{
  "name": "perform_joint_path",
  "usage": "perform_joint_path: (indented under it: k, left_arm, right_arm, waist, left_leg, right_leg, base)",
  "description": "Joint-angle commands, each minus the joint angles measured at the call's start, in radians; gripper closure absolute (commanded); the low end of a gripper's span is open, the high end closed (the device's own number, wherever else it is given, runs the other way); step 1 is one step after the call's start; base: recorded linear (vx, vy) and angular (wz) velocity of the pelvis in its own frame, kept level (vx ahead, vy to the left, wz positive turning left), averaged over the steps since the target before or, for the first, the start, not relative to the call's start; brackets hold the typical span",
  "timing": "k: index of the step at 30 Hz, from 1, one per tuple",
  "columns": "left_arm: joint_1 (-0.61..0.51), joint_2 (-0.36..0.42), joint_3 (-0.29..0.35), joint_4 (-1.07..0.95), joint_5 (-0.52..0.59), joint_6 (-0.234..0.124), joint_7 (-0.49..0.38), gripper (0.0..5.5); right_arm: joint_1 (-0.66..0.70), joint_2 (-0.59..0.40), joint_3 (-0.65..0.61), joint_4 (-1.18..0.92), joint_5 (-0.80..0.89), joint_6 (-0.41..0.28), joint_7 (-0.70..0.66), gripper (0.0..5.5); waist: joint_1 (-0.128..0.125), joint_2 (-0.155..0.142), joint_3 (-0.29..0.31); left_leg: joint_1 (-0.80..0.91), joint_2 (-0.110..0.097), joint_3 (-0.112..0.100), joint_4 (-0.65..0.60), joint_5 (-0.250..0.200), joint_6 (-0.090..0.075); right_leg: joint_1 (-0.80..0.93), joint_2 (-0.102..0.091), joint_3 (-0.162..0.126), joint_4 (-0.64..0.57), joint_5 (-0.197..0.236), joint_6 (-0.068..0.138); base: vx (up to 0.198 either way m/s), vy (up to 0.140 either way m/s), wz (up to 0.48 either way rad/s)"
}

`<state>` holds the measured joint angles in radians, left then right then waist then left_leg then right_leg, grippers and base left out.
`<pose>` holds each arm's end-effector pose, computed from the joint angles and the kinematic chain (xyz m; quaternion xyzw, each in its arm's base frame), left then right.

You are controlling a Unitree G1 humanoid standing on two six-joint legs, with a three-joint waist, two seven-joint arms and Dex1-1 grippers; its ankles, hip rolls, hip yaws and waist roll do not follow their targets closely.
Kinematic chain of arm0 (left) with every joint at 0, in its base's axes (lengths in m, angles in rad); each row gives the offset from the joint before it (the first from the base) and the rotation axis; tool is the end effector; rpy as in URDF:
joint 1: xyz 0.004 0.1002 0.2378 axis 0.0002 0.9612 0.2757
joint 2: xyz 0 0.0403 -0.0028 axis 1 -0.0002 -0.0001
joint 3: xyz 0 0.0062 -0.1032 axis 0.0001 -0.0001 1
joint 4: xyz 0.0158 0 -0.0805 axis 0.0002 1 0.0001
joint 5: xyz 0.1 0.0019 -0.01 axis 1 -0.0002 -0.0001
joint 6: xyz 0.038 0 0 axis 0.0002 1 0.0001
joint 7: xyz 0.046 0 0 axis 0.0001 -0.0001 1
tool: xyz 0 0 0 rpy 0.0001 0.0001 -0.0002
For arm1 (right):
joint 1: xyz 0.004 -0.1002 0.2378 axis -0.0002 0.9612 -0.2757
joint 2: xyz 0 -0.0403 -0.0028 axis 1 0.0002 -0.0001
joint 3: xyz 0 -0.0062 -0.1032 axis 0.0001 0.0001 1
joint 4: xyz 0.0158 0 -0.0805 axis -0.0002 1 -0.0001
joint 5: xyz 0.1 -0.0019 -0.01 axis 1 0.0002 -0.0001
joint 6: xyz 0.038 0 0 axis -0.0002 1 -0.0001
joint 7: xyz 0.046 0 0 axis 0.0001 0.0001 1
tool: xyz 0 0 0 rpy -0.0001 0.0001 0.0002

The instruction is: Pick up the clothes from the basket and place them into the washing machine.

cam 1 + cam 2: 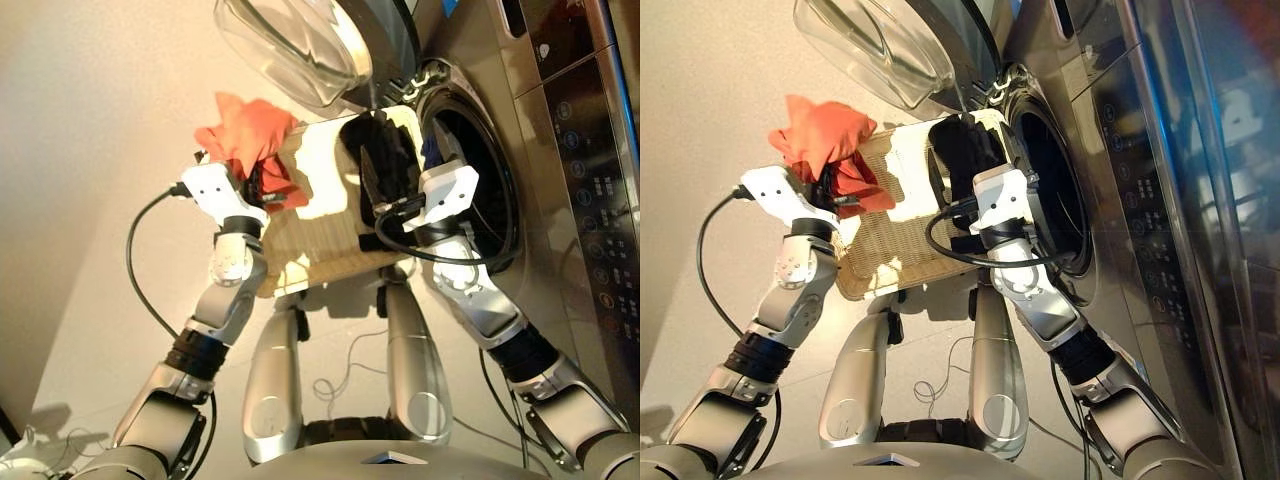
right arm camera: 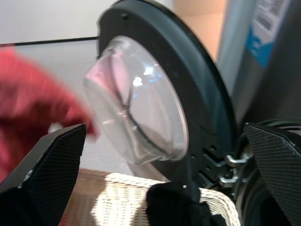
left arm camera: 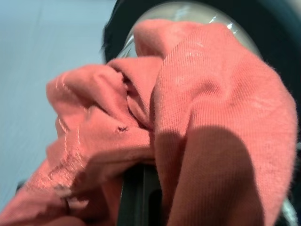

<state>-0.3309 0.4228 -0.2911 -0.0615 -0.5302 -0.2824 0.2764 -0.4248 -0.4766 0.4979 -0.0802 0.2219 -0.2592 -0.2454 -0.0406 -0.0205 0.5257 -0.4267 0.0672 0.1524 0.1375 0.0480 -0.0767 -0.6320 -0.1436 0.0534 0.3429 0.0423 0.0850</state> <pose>0.2469 0.1521 0.1310 -0.0934 -0.2400 -0.0560 0.9646 0.2443 -0.1178 0.1337 -0.0919 -0.2878 0.1777 0.9366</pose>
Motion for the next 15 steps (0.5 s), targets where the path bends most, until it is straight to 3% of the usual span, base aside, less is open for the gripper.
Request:
perform_joint_path:
  k: [1,7,15]
  left_arm:
    - [0.045,0.044,0.011,-0.164,-0.003,-0.080,-0.086,5.50]
    - [0.071,0.110,0.003,-0.277,-0.144,-0.064,-0.256,5.50]
    - [0.051,0.213,-0.057,-0.363,-0.260,-0.021,-0.377,5.50]
  right_arm:
    - [0.027,-0.014,-0.018,-0.077,0.037,-0.015,0.077,0.00]
    - [0.005,-0.149,0.024,-0.108,0.108,0.022,0.246,0.00]
    - [-0.136,-0.222,0.118,-0.134,0.145,0.059,0.353,0.00]
  waist:
    - [0.008,0.006,-0.079]
    - [0.017,0.014,-0.093]
    - [0.022,0.036,-0.096]
  left_leg:
    - [-0.017,-0.032,-0.015,0.005,0.011,-0.023]
    - [0.010,-0.032,-0.019,0.001,0.012,-0.025]
    - [0.009,-0.032,-0.016,0.006,0.015,-0.024]
  right_leg:
    - [0.106,-0.046,-0.027,-0.159,0.103,0.109]
    - [0.133,-0.051,-0.029,-0.158,0.094,0.106]
    - [0.130,-0.052,-0.020,-0.156,0.095,0.108]
  base:
    - [0.000,0.000,0.000]
    - [0.000,0.000,0.000]
    - [0.000,0.000,0.000]
